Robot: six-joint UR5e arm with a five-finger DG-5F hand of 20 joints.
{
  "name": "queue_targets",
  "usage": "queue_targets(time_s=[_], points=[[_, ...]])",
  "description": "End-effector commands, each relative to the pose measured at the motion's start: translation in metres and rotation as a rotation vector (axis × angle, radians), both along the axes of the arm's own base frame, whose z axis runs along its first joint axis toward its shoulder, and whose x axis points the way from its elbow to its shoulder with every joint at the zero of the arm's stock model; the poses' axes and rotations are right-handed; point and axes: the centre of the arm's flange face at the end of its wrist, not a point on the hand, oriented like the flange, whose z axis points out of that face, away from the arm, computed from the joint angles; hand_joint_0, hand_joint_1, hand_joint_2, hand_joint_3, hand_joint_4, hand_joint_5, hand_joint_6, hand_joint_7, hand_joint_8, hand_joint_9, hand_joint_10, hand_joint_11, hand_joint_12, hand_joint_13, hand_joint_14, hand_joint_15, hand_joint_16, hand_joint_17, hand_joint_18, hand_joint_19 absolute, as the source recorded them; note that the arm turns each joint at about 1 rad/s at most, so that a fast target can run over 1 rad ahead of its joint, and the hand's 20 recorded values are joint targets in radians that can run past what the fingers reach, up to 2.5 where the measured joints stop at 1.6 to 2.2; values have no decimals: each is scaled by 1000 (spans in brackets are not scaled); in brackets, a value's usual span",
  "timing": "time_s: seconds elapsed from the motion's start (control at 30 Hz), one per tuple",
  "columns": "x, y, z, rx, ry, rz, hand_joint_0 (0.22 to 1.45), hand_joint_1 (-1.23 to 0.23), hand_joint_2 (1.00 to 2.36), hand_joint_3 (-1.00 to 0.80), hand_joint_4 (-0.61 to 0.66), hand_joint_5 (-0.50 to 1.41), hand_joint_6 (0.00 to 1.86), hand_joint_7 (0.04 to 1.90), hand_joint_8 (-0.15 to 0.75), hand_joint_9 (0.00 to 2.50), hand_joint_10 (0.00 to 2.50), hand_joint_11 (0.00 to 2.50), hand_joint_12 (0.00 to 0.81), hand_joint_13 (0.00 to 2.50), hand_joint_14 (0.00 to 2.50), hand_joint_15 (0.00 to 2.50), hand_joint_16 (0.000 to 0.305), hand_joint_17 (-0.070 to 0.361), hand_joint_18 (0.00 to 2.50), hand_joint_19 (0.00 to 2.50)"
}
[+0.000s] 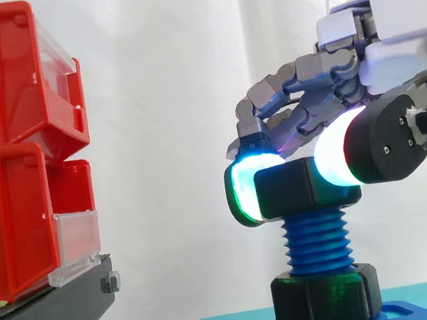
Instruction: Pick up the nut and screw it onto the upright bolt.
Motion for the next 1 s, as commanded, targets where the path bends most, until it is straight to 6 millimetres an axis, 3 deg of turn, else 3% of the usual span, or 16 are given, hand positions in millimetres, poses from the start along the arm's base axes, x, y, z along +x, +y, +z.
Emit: queue_targets(time_s=[0.0,0.97], points=[[0,-3,-1,0,1,-2,533,-590,1000,-500,284,-142,502,1180,304,482,0,0,362,404,0,0,46,102,309,0],[-3,-5,-8,-2,16,4,486,-574,1000,-500,280,-157,502,1140,310,472,0,0,380,389,0,0,49,111,294,0]])
